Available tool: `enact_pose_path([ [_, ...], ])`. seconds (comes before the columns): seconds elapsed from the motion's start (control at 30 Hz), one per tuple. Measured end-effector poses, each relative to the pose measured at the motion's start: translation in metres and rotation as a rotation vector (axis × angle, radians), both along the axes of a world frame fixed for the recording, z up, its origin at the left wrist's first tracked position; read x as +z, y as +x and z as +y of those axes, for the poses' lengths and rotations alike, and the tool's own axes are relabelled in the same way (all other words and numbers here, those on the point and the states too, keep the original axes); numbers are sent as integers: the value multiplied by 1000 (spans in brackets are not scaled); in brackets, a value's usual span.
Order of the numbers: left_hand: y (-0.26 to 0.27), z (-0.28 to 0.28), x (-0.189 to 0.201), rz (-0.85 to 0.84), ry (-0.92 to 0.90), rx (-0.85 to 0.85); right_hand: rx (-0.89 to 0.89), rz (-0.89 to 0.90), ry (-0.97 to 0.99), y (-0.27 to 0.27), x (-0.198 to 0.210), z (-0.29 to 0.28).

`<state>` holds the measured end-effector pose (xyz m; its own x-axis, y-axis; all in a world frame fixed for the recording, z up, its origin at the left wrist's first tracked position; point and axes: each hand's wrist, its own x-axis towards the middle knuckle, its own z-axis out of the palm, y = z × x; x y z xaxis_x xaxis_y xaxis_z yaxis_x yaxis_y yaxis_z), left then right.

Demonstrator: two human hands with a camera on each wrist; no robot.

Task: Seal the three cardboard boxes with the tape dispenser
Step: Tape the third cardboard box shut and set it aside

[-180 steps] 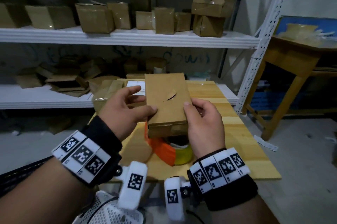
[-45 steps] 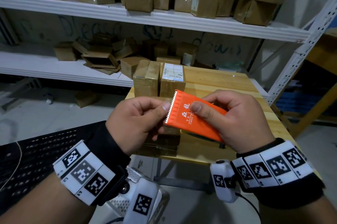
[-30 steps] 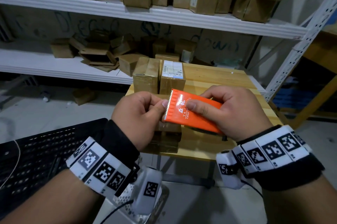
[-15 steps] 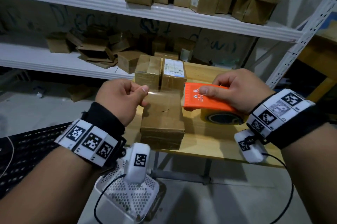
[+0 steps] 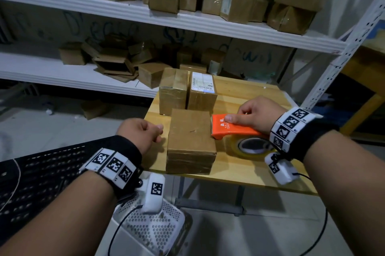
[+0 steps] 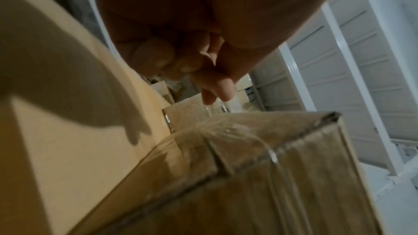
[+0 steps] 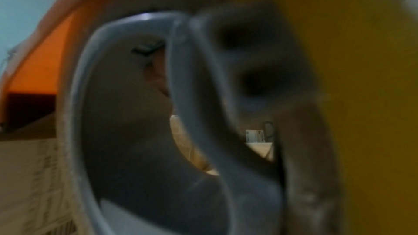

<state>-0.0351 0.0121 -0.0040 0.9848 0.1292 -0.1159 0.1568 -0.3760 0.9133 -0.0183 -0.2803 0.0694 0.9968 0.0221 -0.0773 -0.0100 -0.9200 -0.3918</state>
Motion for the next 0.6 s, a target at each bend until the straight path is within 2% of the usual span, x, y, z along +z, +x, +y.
enact_pose_path([
  [0.07, 0, -2, -4, 80, -72, -39, -5, 28, 39, 2, -3, -1],
  [0.17, -1, -8, -7, 167, -277, -61, 3, 59, 68, 4, -6, -2],
  [0.23, 0, -10, -4, 189, -298, -73, -3, 63, 92, 5, -9, -3],
  [0.3, -1, -8, -1, 193, -156, -72, -15, 66, 117, 6, -12, -4],
  [0.37, 0, -4, 0, 99, 185, -41, -28, 74, 148, 4, -13, -3],
  [0.4, 0, -4, 2, 18, 291, -14, -36, 81, 163, 2, -14, -1],
  [0.47, -5, -9, 12, -158, 270, 22, -50, 93, 193, -2, -15, 4],
  [0.53, -12, -17, 21, -286, 274, -46, -62, 94, 213, -7, -18, 13],
  [0.6, -17, -26, 24, -301, 499, -231, -83, 85, 223, -11, -22, 24],
])
